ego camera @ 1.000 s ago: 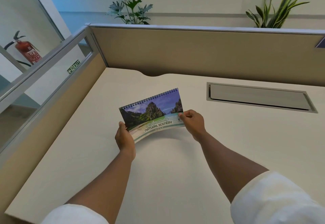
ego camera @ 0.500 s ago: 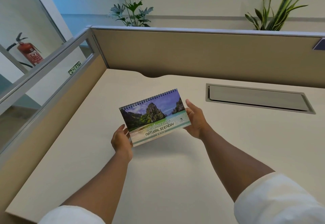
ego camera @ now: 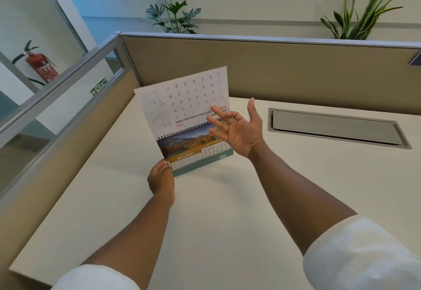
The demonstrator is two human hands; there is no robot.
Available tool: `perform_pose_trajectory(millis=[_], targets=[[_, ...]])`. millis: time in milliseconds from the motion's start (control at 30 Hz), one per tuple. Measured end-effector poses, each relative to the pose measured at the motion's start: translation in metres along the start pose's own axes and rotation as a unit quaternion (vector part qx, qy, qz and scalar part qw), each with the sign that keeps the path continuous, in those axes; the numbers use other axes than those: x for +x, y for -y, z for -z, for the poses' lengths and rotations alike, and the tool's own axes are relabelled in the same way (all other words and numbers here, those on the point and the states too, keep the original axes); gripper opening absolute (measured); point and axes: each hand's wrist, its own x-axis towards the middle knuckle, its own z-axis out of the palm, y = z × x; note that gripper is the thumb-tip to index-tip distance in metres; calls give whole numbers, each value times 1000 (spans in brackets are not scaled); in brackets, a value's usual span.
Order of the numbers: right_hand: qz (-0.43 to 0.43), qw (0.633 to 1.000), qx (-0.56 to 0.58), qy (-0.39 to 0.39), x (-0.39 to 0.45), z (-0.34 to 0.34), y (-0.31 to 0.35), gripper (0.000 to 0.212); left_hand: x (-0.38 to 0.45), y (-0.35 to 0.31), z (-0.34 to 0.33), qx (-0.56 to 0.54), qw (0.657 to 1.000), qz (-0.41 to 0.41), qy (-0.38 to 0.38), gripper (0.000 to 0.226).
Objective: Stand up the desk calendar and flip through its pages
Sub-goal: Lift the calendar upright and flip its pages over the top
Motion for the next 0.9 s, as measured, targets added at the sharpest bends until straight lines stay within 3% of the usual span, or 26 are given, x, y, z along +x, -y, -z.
perform_pose_trajectory(millis=[100,167,267,333,633,733,900], targets=[[23,998,-22,-62,-1,2,-1,61,2,1,-2,3,1000,3,-11,31],[45,985,-48,-158,-1,9,-2,49,4,3,-2,11,1000,5,-13,31],[38,938,-157,-308,-2,24,-8,27,5,4,-2,10,1000,5,-13,26],[14,905,-236,-354,-3,34,-12,19,5,3,-2,16,1000,10,-15,27],[-37,847,-390,-359,-8,51,-31,11,4,11,4,99,995,-11,11,28],[-35,840,-417,-346,-9,52,-34,18,6,14,9,107,994,-17,13,28],[-47,839,-438,-319,-8,54,-36,49,5,11,13,95,995,-31,15,24]])
